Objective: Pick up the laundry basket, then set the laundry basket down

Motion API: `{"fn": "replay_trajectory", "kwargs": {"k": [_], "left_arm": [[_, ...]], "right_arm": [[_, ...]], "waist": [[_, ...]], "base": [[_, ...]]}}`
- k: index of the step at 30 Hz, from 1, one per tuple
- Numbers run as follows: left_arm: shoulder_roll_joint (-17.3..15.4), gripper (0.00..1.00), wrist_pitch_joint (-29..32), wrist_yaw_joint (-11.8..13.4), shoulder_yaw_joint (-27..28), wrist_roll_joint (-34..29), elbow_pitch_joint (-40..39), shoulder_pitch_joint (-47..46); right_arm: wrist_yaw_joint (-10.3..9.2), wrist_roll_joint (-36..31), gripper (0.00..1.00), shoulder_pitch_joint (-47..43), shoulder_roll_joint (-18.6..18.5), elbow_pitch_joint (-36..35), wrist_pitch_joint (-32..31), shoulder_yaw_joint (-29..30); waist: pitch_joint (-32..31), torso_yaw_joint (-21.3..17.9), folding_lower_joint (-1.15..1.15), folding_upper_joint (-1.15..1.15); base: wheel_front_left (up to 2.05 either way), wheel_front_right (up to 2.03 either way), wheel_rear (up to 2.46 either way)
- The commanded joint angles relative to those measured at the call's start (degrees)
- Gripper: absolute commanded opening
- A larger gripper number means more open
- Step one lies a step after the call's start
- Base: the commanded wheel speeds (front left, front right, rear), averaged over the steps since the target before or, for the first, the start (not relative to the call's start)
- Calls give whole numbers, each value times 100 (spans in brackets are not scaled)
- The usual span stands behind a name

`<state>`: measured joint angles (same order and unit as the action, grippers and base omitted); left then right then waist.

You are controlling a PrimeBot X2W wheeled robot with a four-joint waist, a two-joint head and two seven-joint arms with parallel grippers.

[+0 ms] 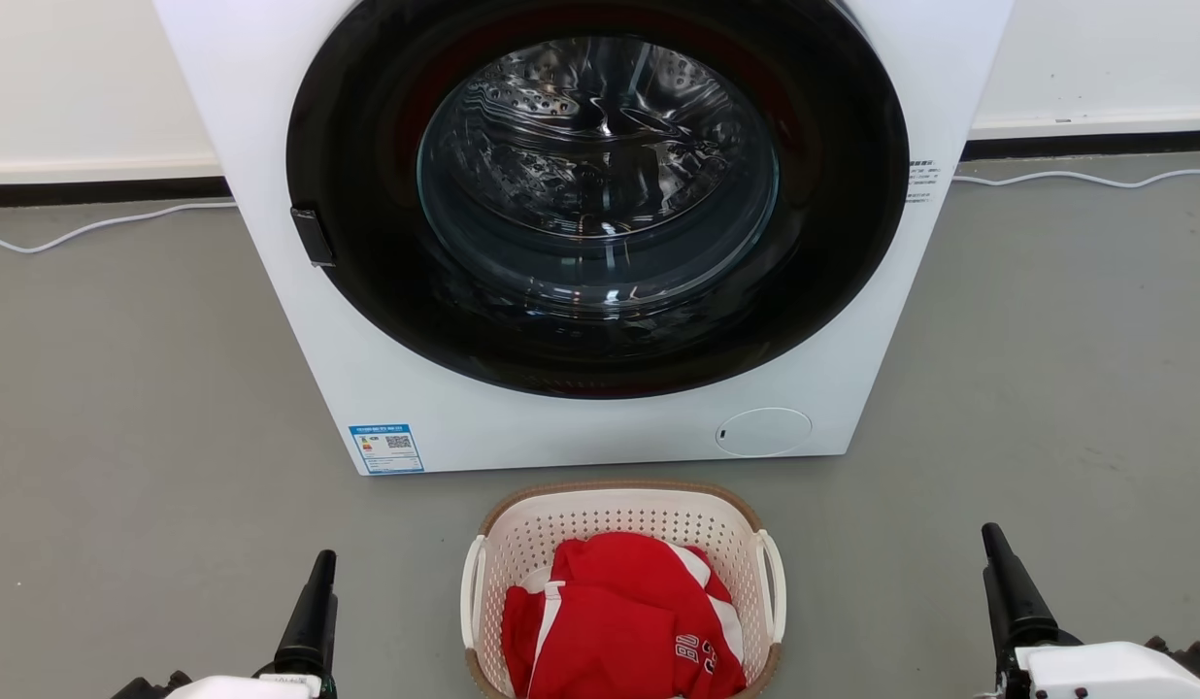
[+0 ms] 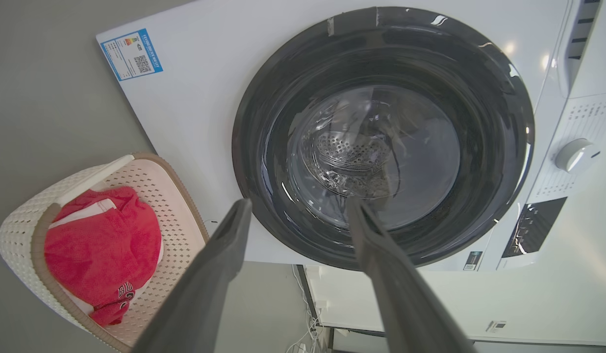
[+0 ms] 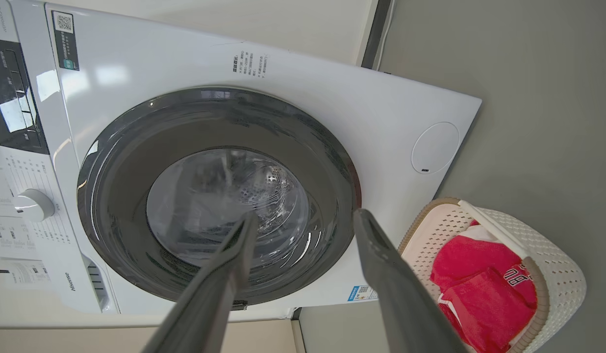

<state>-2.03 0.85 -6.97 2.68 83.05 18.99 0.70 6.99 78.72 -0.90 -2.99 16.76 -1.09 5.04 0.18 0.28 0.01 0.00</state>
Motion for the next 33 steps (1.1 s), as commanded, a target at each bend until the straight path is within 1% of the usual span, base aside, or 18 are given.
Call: {"fn": "replay_trajectory", "kwargs": {"k": [1,10,19,33], "left_arm": [[-55,100,-49,-19,65,-125,-118,-204],[-32,100,-201,-22,172,-1012,-152,-208],[-18,100,-352,5,367,-2096,-246,-188],[-29,100,-587,110,319,-3332,-347,-154]], "right_arm": [[17,-177,100,218,-66,-214,75,-39],[20,-1344,100,236,-20,-305,226,50],[23,-2481,100,246,-3,-427,378,51],[28,-3911,100,288,-7,-500,612,-42]], "waist": [[0,2,-1,0],[1,22,-1,0],[3,27,-1,0],[25,38,-1,0]], "base": [[0,0,0],[0,0,0],[0,0,0],[0,0,0]]}}
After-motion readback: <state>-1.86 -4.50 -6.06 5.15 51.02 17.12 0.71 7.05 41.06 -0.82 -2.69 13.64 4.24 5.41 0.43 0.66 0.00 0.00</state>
